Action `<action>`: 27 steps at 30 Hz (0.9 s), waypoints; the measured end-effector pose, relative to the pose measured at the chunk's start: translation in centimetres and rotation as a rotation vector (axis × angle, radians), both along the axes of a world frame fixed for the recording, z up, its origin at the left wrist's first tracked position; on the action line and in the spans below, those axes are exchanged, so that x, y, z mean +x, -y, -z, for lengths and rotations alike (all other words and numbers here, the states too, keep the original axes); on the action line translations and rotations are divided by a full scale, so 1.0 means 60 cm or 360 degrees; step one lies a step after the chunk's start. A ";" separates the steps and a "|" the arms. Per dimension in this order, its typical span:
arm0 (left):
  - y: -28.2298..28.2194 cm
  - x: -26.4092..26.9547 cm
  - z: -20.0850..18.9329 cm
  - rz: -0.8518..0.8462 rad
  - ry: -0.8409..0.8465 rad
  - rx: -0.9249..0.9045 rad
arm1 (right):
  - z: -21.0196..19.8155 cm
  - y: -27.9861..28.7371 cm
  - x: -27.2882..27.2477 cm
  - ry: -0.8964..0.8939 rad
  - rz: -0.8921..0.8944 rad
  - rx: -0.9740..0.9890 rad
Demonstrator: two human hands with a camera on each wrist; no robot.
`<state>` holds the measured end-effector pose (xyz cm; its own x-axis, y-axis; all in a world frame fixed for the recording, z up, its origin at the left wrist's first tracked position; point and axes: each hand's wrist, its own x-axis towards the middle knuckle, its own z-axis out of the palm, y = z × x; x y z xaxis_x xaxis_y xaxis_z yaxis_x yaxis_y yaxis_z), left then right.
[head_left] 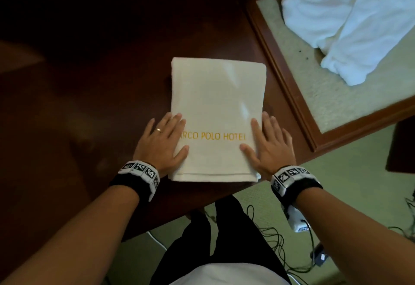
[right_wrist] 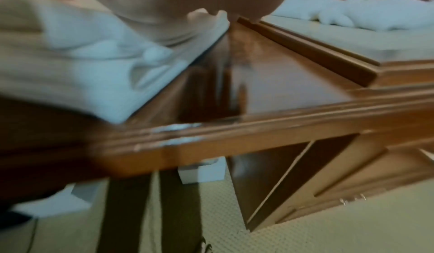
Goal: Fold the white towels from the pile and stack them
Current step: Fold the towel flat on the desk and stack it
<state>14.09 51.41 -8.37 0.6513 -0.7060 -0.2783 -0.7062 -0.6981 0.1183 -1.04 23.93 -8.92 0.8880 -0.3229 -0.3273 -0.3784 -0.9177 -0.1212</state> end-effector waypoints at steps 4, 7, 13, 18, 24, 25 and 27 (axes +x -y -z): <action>0.061 0.075 -0.023 -0.0047 0.0145 -0.0235 | -0.019 0.043 0.069 0.0257 0.0160 -0.0024; 0.138 0.110 -0.023 0.0099 0.0137 -0.0076 | -0.023 0.033 0.150 0.0340 -0.0176 -0.0043; 0.122 0.147 0.001 -0.0081 -0.0090 0.0333 | 0.000 0.036 0.186 0.0064 -0.0164 0.0000; 0.065 0.116 -0.029 -0.0463 -0.0057 0.0277 | -0.022 0.039 0.133 0.0137 0.0439 0.0159; 0.071 0.030 -0.036 -0.1015 -0.0671 0.0073 | -0.034 -0.006 0.061 -0.0041 0.1074 0.0626; 0.072 0.018 -0.034 -0.1117 -0.0753 0.0018 | -0.032 -0.015 0.054 -0.0070 0.1146 0.0690; 0.072 0.001 -0.020 -0.1348 -0.0926 -0.0136 | -0.024 -0.032 0.045 -0.0078 0.1292 0.0828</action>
<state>14.12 47.07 -7.16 0.7247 -0.1102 -0.6802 0.1962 -0.9132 0.3571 1.66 25.87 -7.48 0.4399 -0.6365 -0.6336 -0.8893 -0.2103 -0.4062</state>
